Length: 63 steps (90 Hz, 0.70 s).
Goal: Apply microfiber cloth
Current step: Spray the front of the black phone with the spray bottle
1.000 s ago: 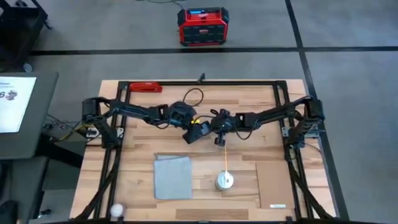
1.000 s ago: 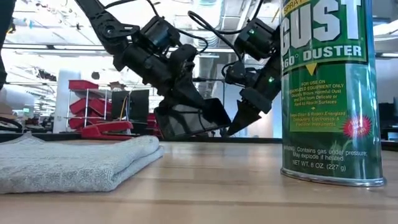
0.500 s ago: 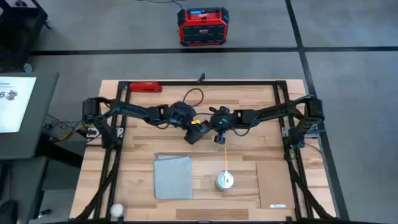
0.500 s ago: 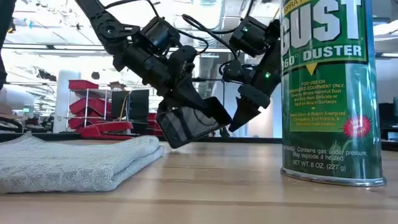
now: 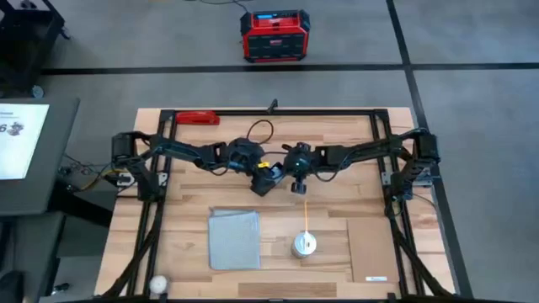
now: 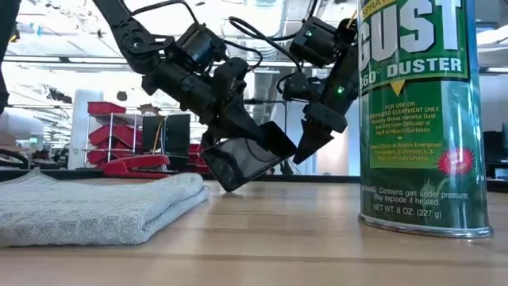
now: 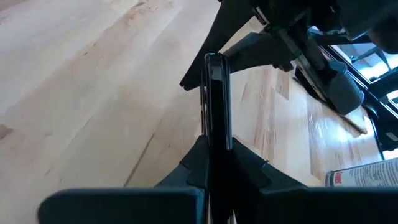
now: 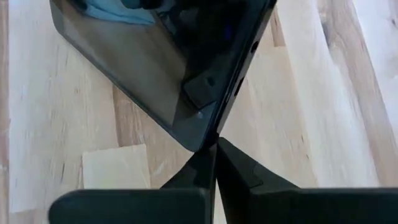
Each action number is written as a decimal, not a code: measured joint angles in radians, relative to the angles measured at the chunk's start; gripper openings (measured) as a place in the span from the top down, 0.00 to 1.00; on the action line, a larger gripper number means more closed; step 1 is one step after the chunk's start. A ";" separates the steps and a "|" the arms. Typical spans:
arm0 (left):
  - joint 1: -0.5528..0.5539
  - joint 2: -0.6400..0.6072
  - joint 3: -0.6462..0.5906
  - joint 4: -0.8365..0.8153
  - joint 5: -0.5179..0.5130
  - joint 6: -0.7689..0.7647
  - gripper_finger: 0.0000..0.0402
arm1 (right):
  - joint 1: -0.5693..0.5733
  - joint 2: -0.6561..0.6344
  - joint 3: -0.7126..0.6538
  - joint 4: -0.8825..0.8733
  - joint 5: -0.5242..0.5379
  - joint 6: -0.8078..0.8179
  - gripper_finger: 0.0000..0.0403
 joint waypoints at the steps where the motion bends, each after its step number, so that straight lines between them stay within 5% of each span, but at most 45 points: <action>1: 0.000 0.000 0.000 0.001 0.000 0.002 0.98 | 0.000 0.000 0.000 0.000 0.000 0.000 1.00; 63: 0.016 -0.196 -0.003 -0.157 -0.110 0.135 0.98 | -0.004 -0.003 0.045 0.098 0.022 0.019 1.00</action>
